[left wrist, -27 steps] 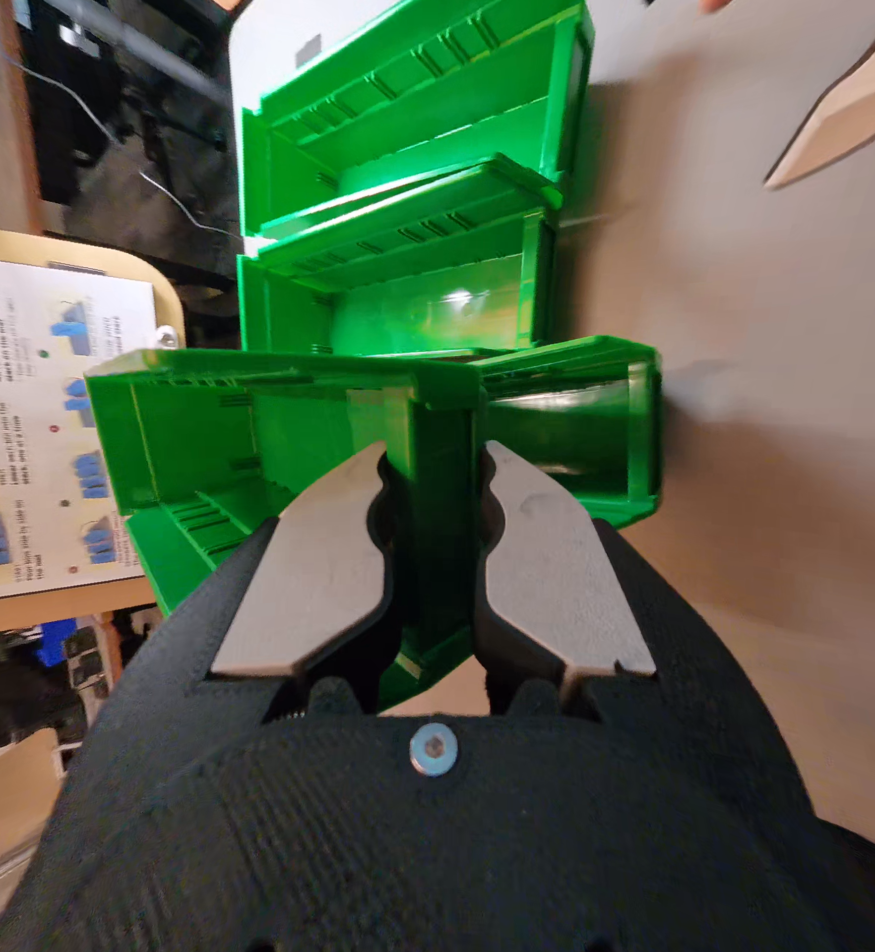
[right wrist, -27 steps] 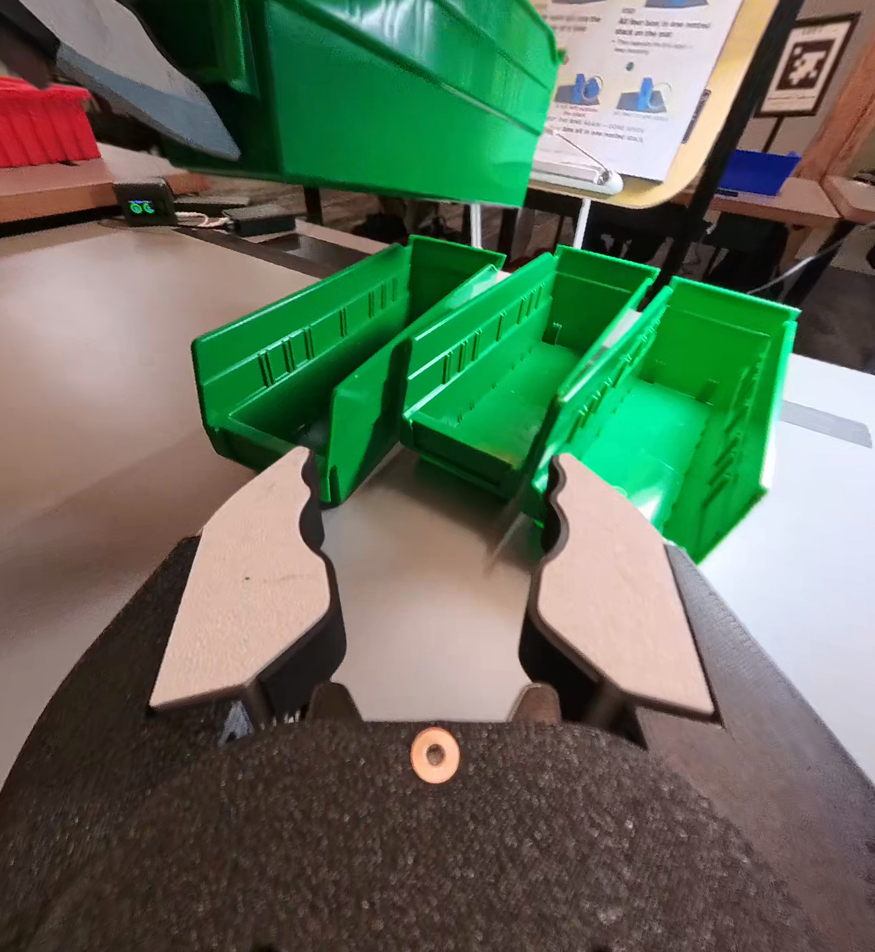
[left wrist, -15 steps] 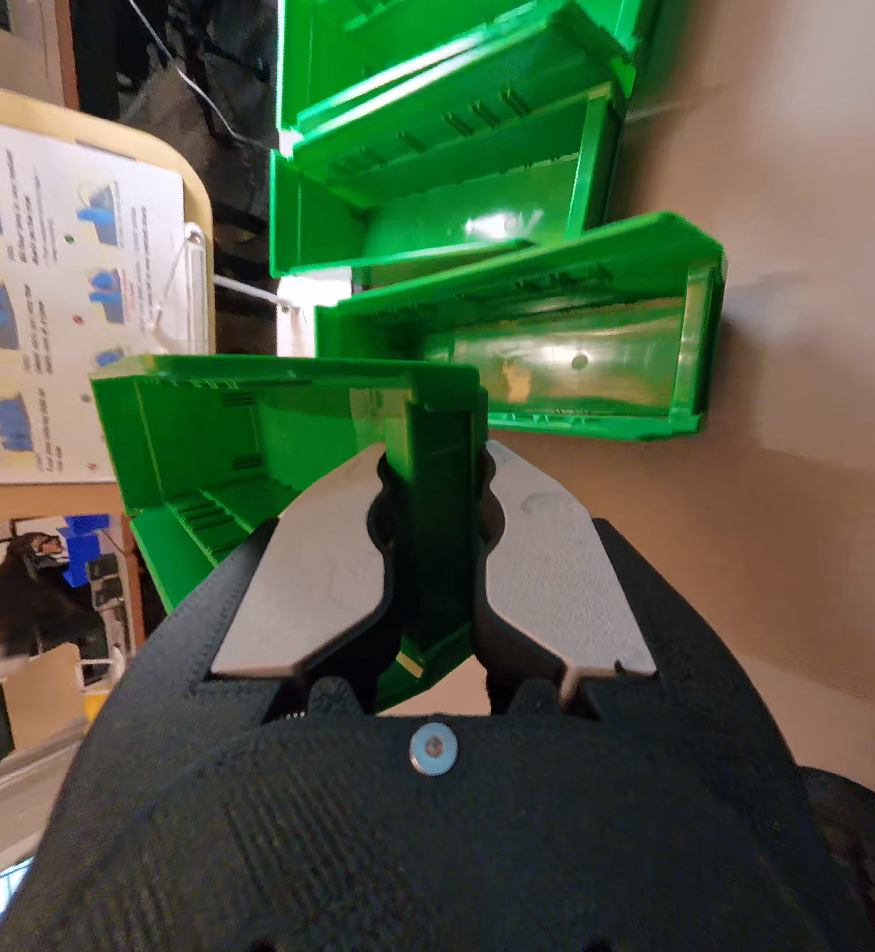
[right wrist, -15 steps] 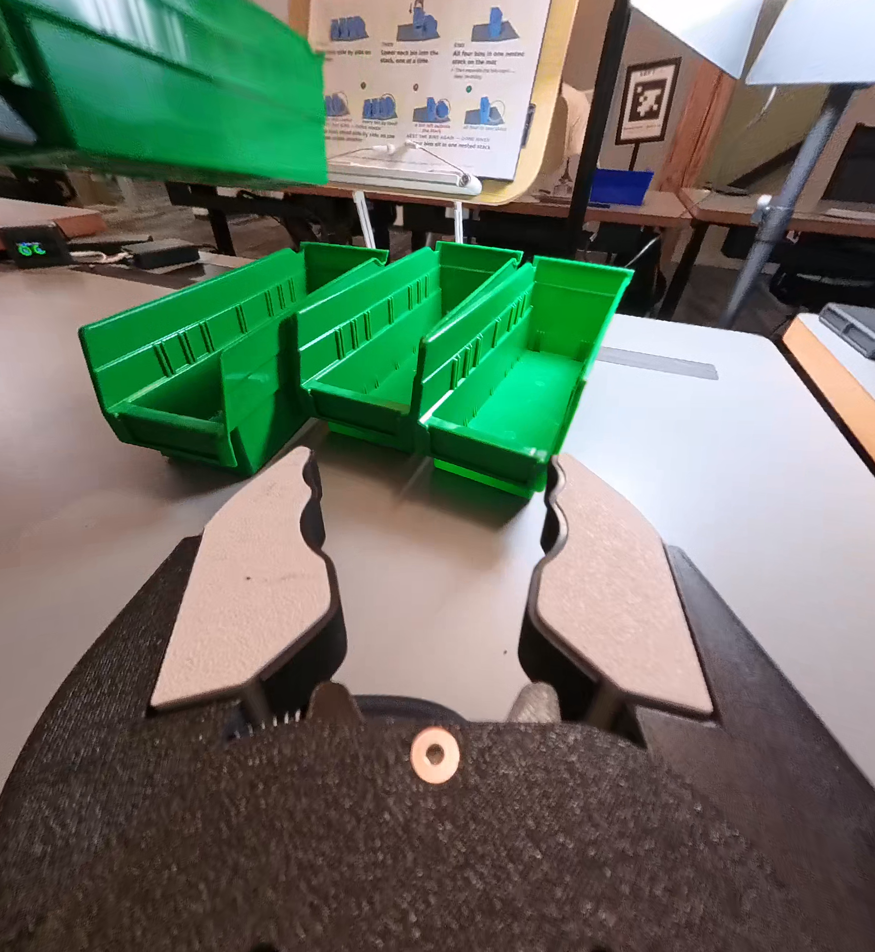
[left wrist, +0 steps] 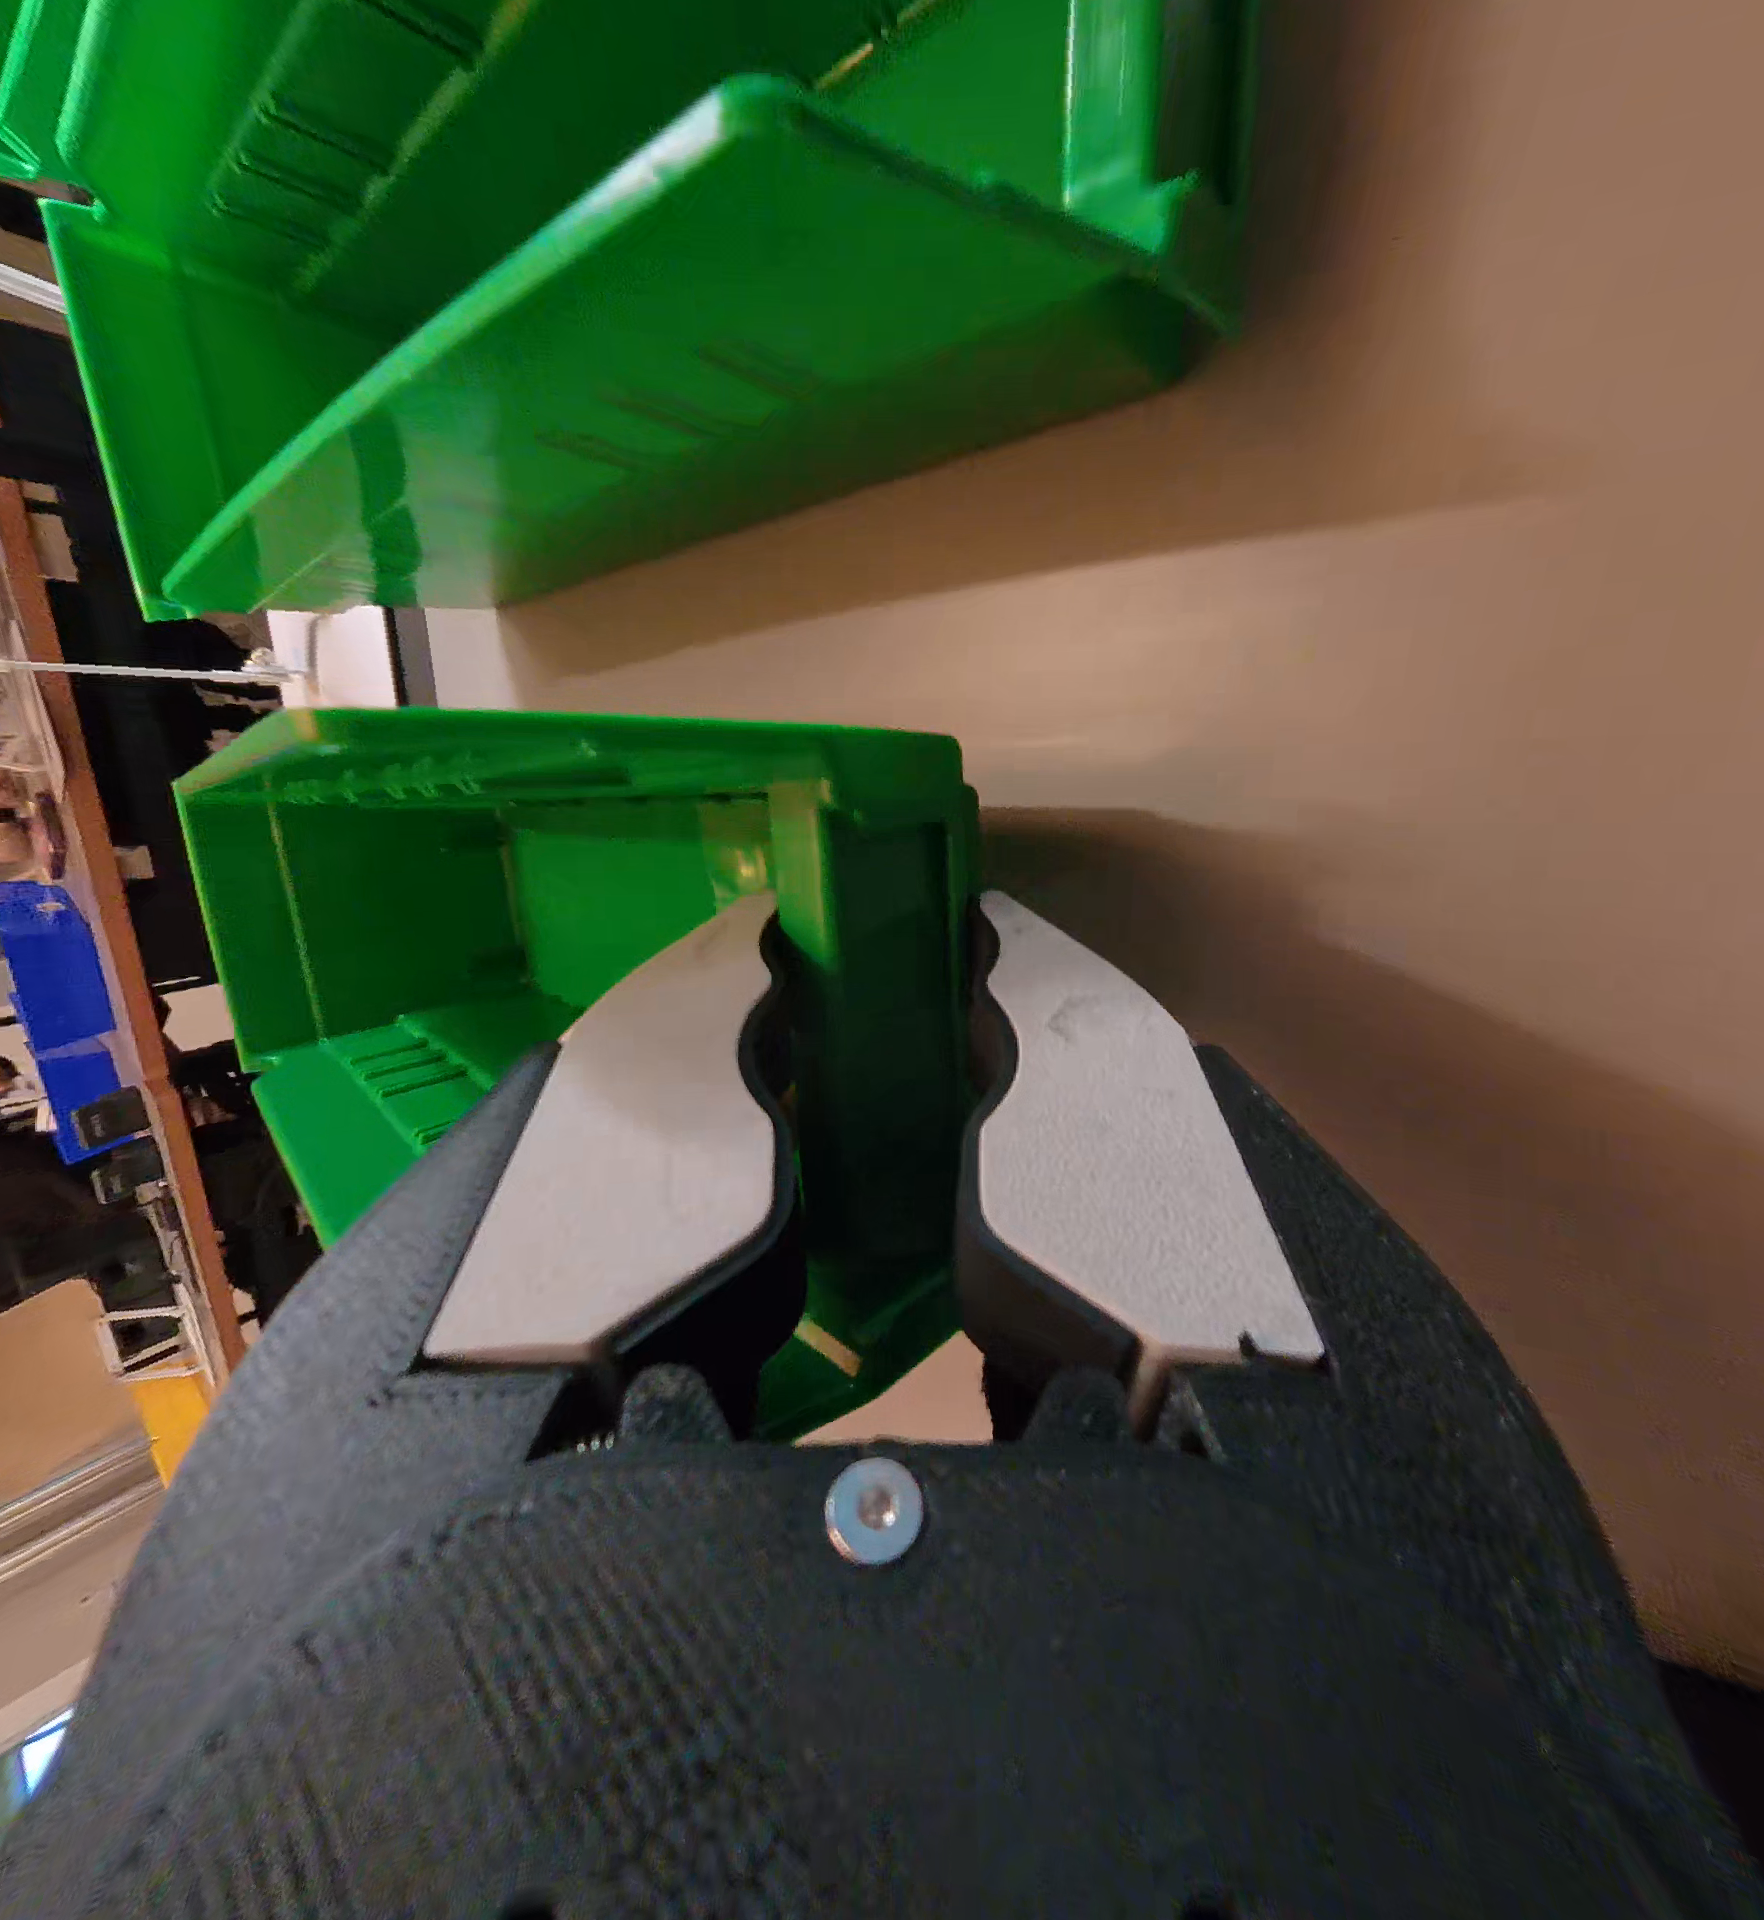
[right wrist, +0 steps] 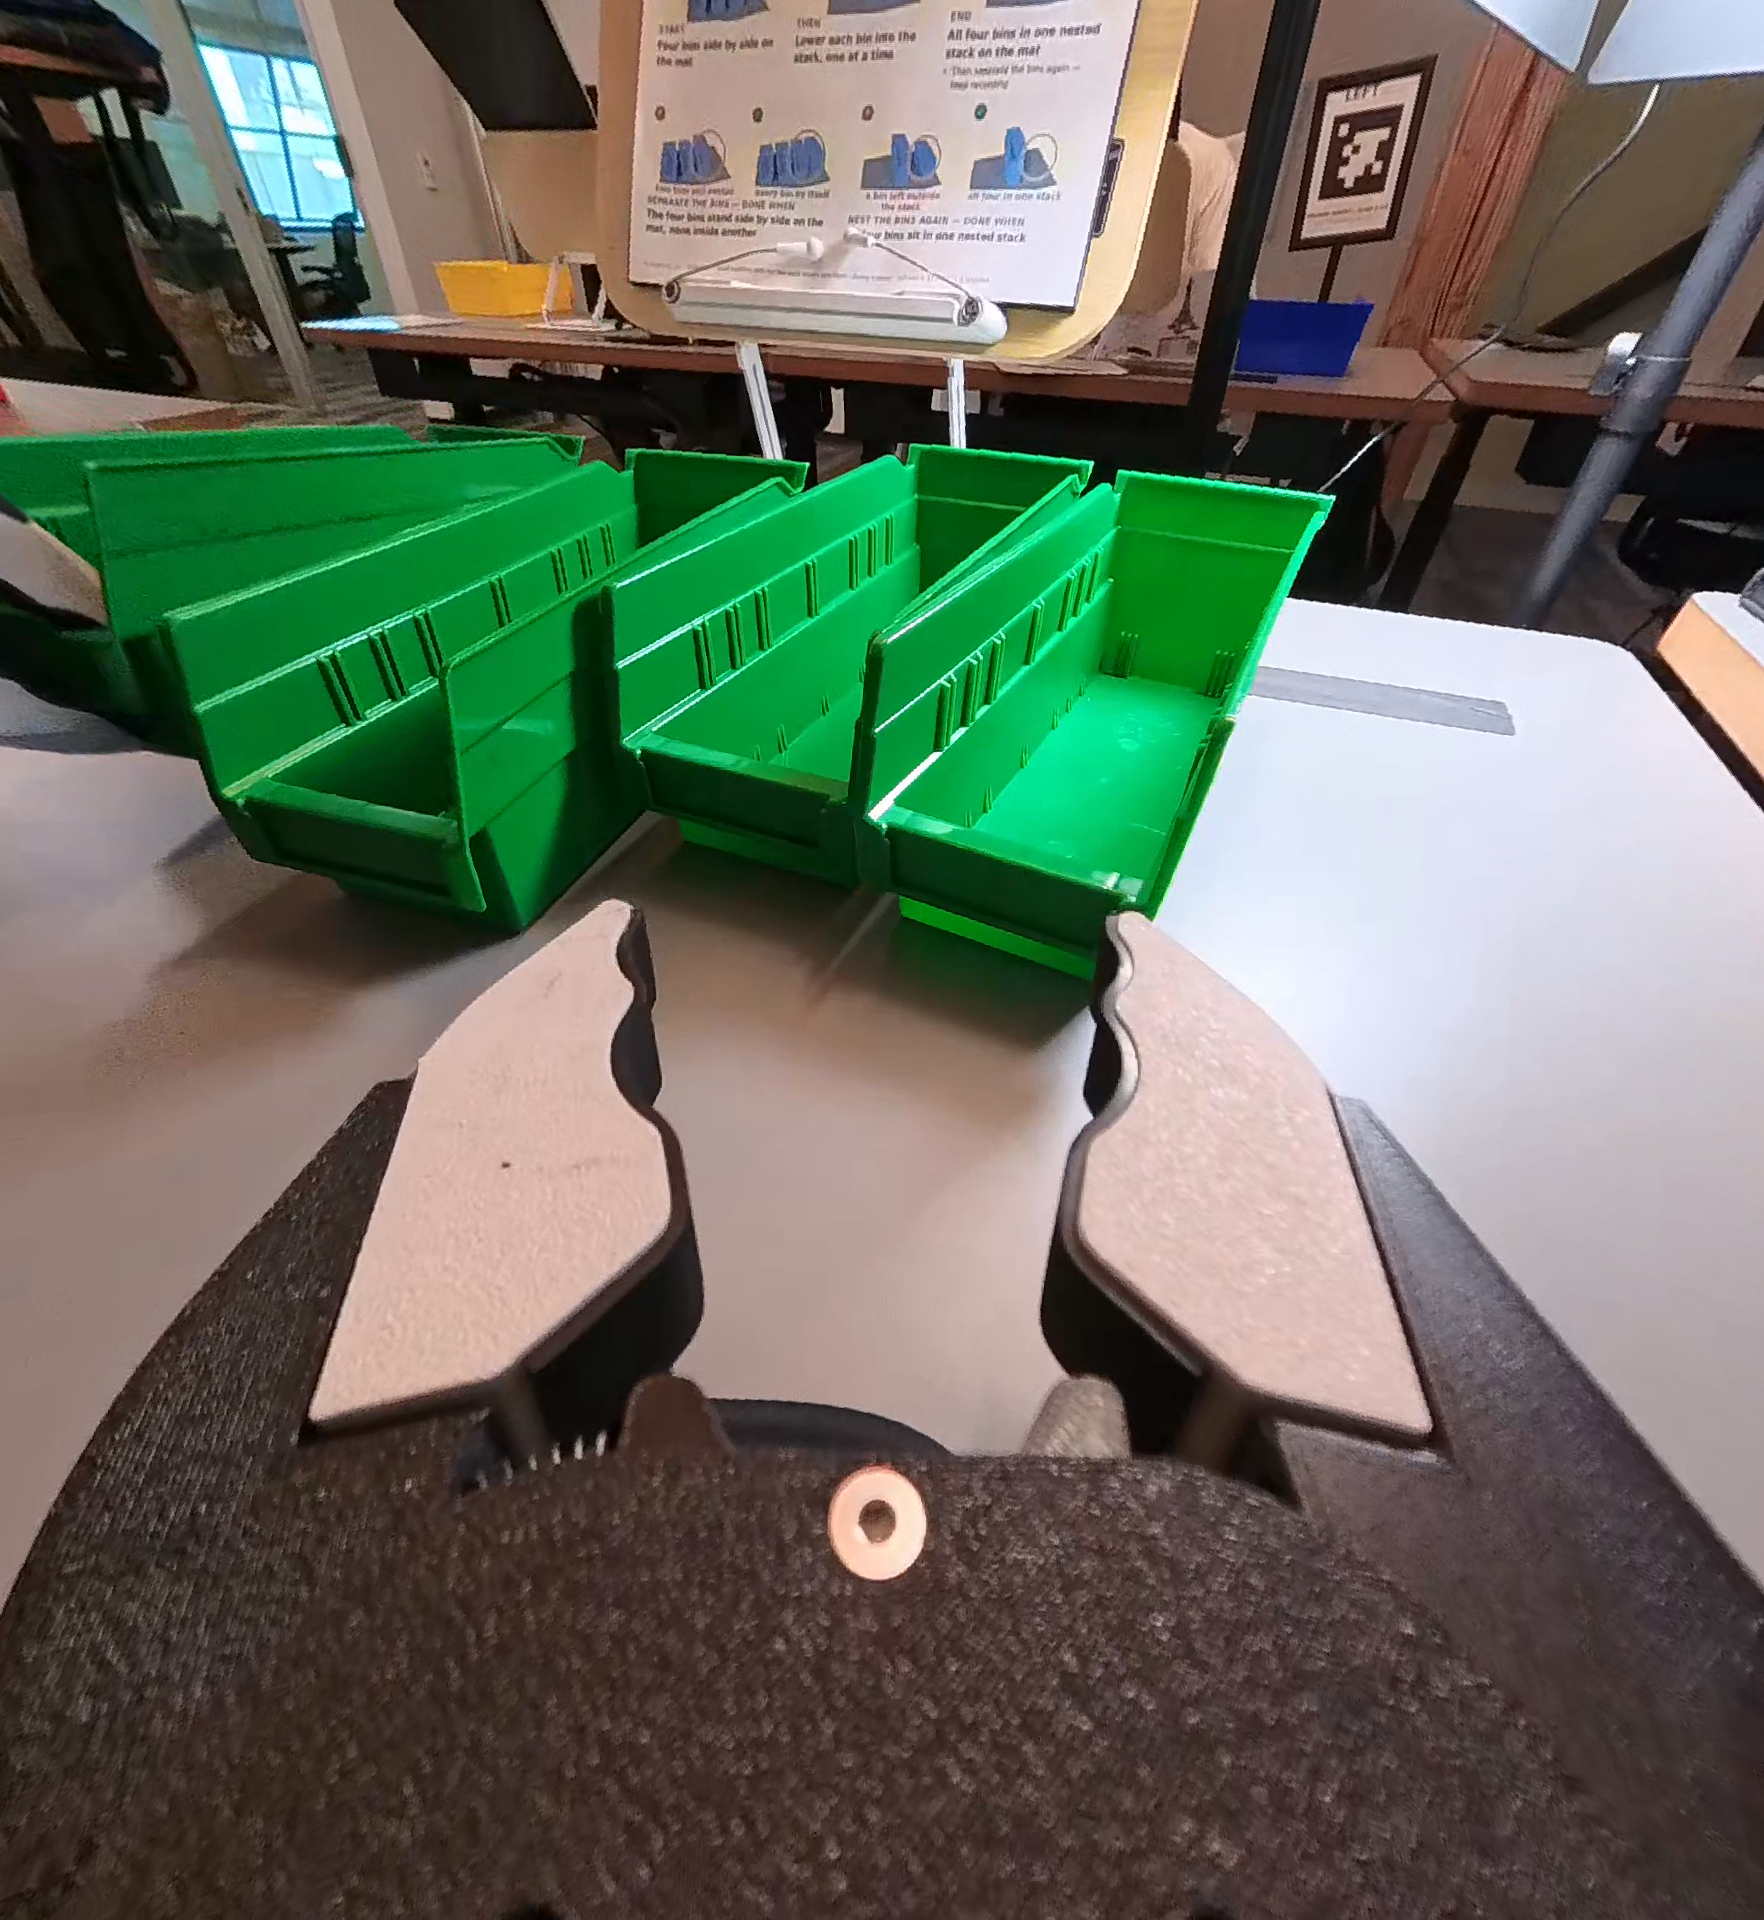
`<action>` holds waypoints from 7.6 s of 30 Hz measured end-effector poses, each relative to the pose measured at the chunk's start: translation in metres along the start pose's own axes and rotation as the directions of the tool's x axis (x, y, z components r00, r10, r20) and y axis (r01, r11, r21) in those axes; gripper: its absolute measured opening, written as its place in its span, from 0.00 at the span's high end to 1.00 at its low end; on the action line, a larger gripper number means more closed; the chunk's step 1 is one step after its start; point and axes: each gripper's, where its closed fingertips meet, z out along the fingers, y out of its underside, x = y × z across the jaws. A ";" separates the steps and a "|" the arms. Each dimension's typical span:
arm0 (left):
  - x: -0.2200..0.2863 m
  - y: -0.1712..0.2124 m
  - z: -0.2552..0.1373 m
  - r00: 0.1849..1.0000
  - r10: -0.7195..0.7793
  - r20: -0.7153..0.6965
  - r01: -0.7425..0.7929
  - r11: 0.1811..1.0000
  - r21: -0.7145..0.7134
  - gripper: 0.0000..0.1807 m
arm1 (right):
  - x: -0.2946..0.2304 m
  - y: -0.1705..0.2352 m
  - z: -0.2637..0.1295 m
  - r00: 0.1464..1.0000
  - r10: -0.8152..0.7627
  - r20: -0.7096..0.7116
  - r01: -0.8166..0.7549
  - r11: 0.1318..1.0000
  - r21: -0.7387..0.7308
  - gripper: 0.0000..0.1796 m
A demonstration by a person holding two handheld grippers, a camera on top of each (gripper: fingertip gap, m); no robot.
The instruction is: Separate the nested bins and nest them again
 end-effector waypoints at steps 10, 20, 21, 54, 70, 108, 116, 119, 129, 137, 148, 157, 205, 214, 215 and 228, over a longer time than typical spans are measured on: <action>-0.010 0.016 0.031 1.000 -0.010 -0.011 0.010 1.000 -0.019 0.83 | 0.002 0.000 -0.002 1.000 0.019 -0.003 -0.019 1.000 0.016 0.59; -0.030 -0.041 -0.026 0.963 -0.265 -0.056 0.270 0.915 0.300 0.72 | 0.003 0.000 -0.002 1.000 0.021 -0.005 -0.021 1.000 0.019 0.60; -0.034 -0.054 -0.038 0.957 -0.283 -0.057 0.285 0.892 0.352 0.73 | 0.002 0.000 -0.001 1.000 0.019 -0.004 -0.019 1.000 0.017 0.60; 0.006 -0.112 0.048 0.988 -0.046 -0.147 0.046 0.999 0.002 0.88 | 0.000 -0.005 -0.007 0.998 0.045 0.042 -0.047 0.997 0.068 0.68; -0.007 -0.107 0.057 0.989 -0.071 -0.127 0.071 0.997 -0.007 0.88 | 0.001 -0.005 -0.008 0.997 0.056 0.044 -0.060 0.995 0.079 0.69; 0.007 0.004 -0.066 0.660 -0.731 -0.176 0.701 0.514 0.494 0.71 | -0.082 0.029 0.152 0.554 -0.712 0.431 0.833 0.480 -0.277 0.65; 0.003 0.027 -0.068 0.555 -0.784 -0.277 0.769 0.358 0.530 0.72 | -0.066 0.057 0.172 0.377 -0.795 0.474 0.921 0.269 -0.282 0.83; 0.003 0.025 -0.063 0.560 -0.779 -0.282 0.771 0.367 0.520 0.72 | -0.075 0.058 0.165 0.345 -0.803 0.486 0.936 0.259 -0.237 0.83; 0.007 0.020 -0.061 0.594 -0.766 -0.245 0.745 0.409 0.527 0.73 | -0.082 0.058 0.163 0.286 -0.803 0.523 0.958 0.247 -0.144 0.83; 0.007 0.021 -0.059 0.585 -0.771 -0.251 0.754 0.402 0.519 0.73 | -0.083 0.058 0.167 0.269 -0.796 0.542 0.960 0.265 -0.088 0.83; 0.007 0.019 -0.060 0.599 -0.765 -0.235 0.738 0.414 0.533 0.73 | -0.088 0.027 0.141 0.450 -0.771 0.451 0.880 0.470 -0.073 0.75; 0.006 0.018 -0.059 0.605 -0.763 -0.229 0.735 0.423 0.530 0.73 | 0.008 0.027 0.089 0.633 -0.683 0.365 0.774 0.552 -0.310 0.72; -0.013 0.047 -0.068 0.552 -0.834 -0.015 0.692 0.448 0.566 0.72 | 0.012 -0.004 0.036 0.985 -0.173 -0.004 0.170 0.969 -0.180 0.57; -0.018 0.066 -0.070 0.513 -0.858 0.018 0.708 0.435 0.556 0.72 | 0.052 0.017 0.022 0.984 -0.072 -0.161 0.052 0.991 -0.124 0.56; -0.018 0.068 -0.069 0.512 -0.858 0.027 0.707 0.439 0.554 0.72 | 0.053 0.017 0.022 0.985 -0.064 -0.162 0.045 0.992 -0.122 0.56; -0.012 0.070 -0.063 0.521 -0.853 -0.009 0.732 0.441 0.520 0.68 | 0.055 0.017 0.018 0.979 -0.095 -0.180 0.080 0.993 -0.089 0.56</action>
